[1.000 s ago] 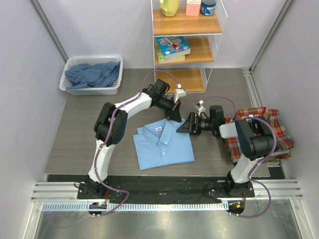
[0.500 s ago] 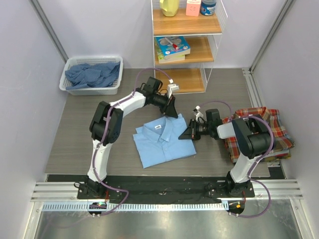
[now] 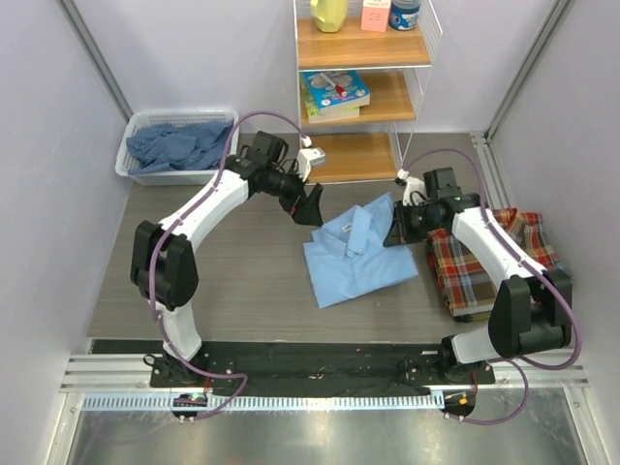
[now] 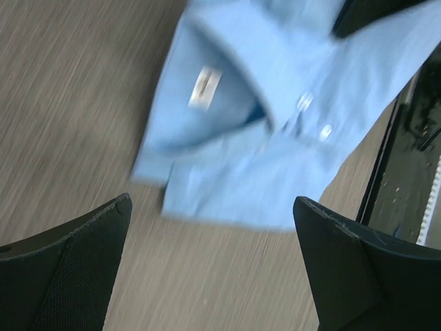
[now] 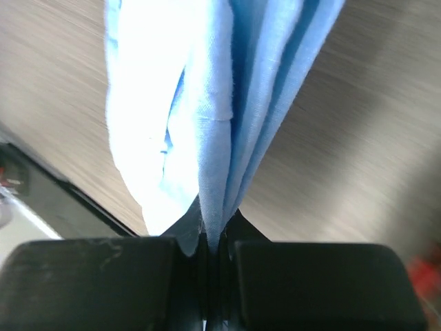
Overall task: Fold and stack the long sleeve shirts
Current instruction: Neatly place the folded shirt to the corner
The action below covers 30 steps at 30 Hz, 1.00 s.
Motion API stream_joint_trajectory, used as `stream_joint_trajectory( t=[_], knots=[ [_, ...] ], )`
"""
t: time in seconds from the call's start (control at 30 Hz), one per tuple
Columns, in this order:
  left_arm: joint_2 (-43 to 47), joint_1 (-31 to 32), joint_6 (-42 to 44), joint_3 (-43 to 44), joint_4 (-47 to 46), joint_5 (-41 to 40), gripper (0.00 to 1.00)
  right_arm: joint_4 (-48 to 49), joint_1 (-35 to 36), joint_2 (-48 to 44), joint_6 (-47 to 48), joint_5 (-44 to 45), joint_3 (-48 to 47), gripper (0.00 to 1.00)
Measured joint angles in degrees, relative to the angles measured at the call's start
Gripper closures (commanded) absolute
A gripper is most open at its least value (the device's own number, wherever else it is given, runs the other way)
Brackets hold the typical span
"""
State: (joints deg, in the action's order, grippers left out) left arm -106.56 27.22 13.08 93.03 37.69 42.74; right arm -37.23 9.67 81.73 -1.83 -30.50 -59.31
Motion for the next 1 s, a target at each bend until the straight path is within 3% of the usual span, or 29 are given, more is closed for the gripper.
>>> stream_joint_trajectory(
  t=[0.4,0.7,1.0],
  knots=[
    [6.01,-0.74,8.02,-11.52,8.44,-11.56,0.00,-32.15,-9.44,-7.28,19.91,12.13,-13.81,0.99],
    [9.01,-0.72,8.70,-14.14,8.22,-15.47,0.00,-39.67,-12.72,-15.19,25.40,17.27,-21.14,0.99],
    [9.46,-0.72,9.99,-15.87,7.98,-16.63,0.00,-41.51,-13.25,-16.55,25.68,23.23,-31.26,0.99]
  ],
)
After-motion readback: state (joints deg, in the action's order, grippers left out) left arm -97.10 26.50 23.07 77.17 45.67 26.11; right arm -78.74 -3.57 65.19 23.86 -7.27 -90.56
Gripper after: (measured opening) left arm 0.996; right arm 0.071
